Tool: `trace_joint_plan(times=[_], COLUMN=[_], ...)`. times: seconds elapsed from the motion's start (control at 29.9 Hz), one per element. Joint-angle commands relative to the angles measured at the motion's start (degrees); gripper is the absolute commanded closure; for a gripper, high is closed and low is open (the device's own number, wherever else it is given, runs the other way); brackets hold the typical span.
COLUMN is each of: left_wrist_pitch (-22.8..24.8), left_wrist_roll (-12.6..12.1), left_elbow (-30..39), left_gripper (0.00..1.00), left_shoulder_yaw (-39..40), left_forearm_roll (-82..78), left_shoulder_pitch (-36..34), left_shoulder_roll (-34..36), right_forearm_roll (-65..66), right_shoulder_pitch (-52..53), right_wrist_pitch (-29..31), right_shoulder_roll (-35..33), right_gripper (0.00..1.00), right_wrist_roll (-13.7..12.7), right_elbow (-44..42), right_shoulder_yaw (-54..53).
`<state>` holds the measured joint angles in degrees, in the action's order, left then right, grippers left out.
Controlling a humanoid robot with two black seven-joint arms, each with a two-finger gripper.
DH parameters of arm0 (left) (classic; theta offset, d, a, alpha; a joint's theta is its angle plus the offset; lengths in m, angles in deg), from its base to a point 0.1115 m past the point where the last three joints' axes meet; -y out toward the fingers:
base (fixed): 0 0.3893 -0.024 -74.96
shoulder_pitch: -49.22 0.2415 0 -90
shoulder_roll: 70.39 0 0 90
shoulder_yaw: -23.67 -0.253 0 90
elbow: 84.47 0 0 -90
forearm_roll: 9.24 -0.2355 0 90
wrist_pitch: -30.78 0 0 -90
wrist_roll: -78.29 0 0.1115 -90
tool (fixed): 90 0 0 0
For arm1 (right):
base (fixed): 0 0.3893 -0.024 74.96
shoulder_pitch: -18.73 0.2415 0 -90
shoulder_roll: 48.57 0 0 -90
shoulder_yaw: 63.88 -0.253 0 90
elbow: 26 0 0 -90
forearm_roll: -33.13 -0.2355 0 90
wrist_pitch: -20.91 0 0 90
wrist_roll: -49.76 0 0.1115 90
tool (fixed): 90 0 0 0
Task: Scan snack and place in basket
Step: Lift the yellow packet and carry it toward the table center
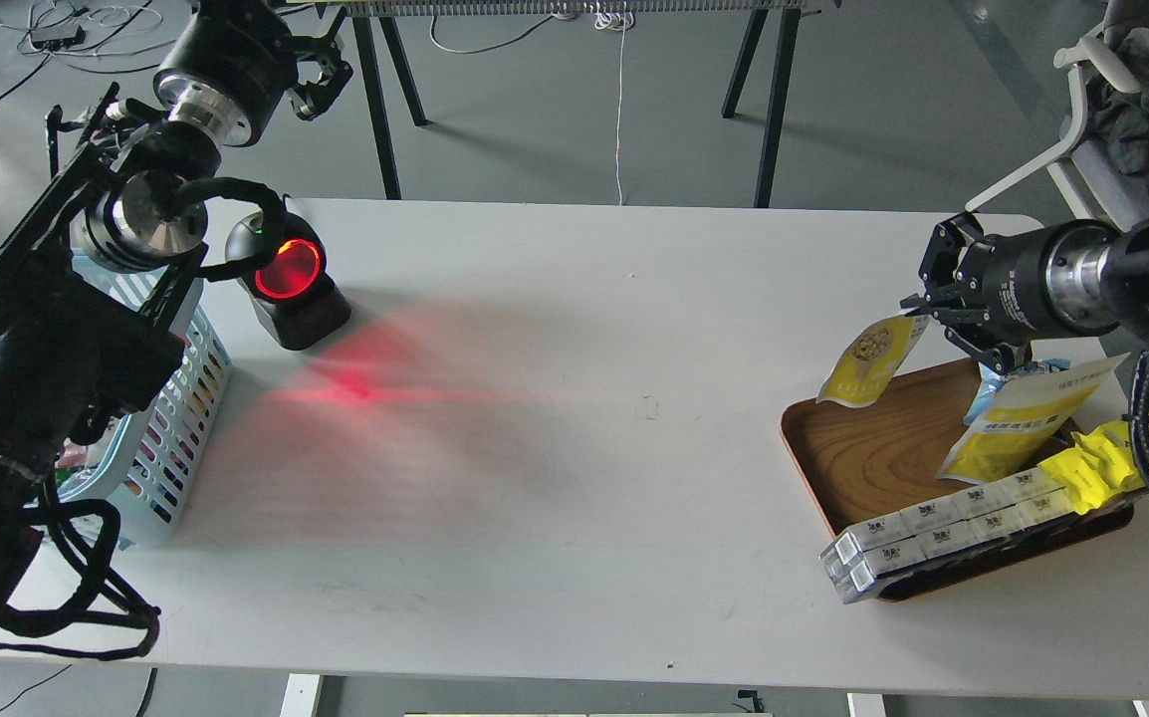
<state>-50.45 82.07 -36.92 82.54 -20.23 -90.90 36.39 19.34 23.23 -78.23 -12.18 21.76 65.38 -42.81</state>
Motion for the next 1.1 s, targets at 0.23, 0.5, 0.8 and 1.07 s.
trace_joint_plan(times=[0.23,0.5,0.8,1.07], left_wrist_pitch=[-0.1,-0.1,-0.2,-0.2], left_wrist_roll=[-0.1,-0.2,-0.2,-0.2], left_elbow=[0.0,0.0,0.0,0.0], left_gripper=[0.00,0.00,0.00,0.00], left_shoulder_yaw=[-0.2,-0.3,-0.3,-0.3], left_forearm_roll=[0.0,0.0,-0.1,-0.1], left_shoulder_pitch=[0.0,0.0,-0.1,-0.1], left_shoulder_roll=[0.3,0.2,0.2,0.2], right_forearm_roll=[-0.1,0.0,1.0,2.3], right_shoulder_pitch=[1.4,0.6,-5.6,-9.0], right_wrist_pitch=[-5.3,-10.6,-18.5,-18.9], right_shoulder_roll=[4.8,19.2,34.5,39.7], right_gripper=[1.00,1.00,1.00,0.99], right_wrist_roll=[0.0,0.0,0.0,0.0], right_elbow=[-0.4,-5.3,-15.3,-16.4], right_shoulder_yaw=[-9.6,-11.8,-15.1,-15.1])
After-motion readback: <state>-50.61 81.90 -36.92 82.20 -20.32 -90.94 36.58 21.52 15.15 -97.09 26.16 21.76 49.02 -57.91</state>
